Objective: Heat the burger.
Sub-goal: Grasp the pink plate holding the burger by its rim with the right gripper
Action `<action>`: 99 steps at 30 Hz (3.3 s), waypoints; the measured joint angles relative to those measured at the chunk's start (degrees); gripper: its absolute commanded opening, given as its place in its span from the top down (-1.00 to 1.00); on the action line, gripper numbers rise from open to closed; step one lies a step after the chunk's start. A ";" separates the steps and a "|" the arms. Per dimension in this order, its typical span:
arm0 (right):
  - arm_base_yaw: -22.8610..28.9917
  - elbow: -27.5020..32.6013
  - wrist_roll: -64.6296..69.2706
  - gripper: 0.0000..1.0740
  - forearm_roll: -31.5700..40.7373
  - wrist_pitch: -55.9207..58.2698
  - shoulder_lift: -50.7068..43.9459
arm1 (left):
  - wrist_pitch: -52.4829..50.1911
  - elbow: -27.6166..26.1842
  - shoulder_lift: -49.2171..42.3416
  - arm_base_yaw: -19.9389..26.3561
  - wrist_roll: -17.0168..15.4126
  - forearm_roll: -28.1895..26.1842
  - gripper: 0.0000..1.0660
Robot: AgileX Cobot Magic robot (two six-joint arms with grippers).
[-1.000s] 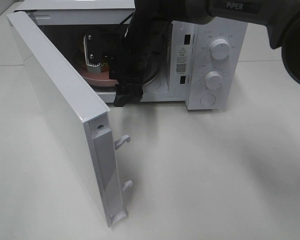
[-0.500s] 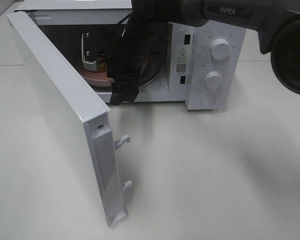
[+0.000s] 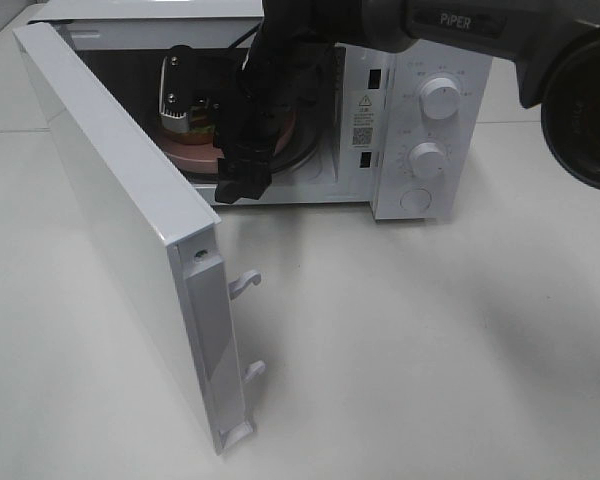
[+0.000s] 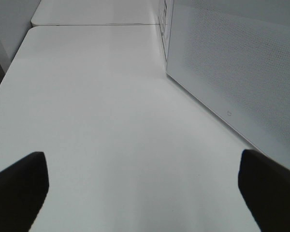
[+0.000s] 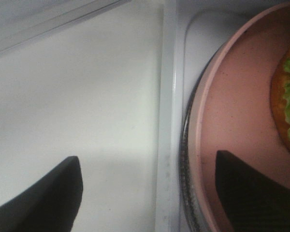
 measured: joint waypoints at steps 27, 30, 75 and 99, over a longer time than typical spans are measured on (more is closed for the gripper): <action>0.00 0.00 -0.06 -0.42 -0.34 -3.55 1.09 | 0.00 0.00 0.00 0.00 0.00 0.00 -0.89; 0.00 0.00 -0.06 -0.42 -0.34 -3.55 1.09 | 0.00 0.00 0.00 0.00 0.00 0.00 -0.89; -0.97 -0.40 1.66 -0.42 -3.27 -6.88 2.46 | 0.00 0.00 0.00 0.00 0.00 0.00 -0.89; -0.97 -4.58 1.38 -0.42 -2.23 -6.02 6.36 | 0.00 0.00 0.00 0.00 0.11 0.00 -0.89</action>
